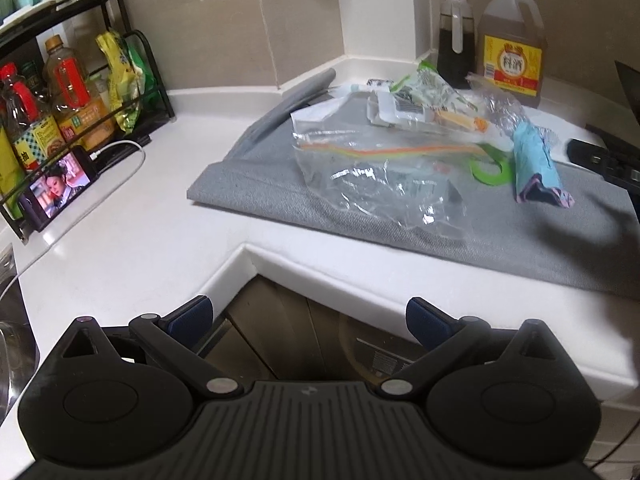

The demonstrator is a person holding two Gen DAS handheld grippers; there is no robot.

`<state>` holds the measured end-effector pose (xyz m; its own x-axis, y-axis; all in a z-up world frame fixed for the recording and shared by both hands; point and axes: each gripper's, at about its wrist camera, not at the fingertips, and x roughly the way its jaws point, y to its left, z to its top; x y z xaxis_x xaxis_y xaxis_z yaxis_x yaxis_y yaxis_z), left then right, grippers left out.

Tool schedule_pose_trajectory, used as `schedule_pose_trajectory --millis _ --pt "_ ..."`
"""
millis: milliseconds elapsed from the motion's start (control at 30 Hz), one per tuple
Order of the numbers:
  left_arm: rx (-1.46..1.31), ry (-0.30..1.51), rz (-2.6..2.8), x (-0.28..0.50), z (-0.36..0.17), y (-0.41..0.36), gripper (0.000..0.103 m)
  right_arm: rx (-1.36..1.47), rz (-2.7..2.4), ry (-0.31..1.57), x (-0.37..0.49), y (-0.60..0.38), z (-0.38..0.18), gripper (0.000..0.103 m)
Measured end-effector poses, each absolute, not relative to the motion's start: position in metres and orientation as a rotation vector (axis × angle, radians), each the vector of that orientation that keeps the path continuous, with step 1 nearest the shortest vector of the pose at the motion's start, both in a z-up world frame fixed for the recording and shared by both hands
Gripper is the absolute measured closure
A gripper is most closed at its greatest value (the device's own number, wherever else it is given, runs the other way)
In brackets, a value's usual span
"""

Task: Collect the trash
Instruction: 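Close the right gripper on the blue glove while the left tool approaches the clear zip bag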

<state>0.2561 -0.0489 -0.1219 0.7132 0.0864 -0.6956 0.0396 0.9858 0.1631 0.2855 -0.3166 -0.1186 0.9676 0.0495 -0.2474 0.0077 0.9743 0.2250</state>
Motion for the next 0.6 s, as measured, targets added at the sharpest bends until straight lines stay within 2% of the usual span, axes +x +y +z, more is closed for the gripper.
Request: schedule_pose_trajectory --millis 167,300,367,600 --pt "0.154 0.741 0.014 0.274 -0.111 -0.053 0.000 0.103 -0.022 0.372 0.358 -0.300 -0.123 0.001" --pt "0.104 0.715 -0.012 0.297 -0.102 -0.057 0.000 0.204 -0.056 0.517 0.390 -0.313 -0.142 0.000" --pt "0.065 0.701 -0.028 0.311 -0.099 -0.060 0.000 0.201 -0.043 0.471 0.385 -0.312 -0.140 0.000" --pt "-0.040 0.783 -0.152 0.353 -0.117 -0.073 0.000 0.149 -0.037 0.538 0.396 -0.301 -0.143 0.000"
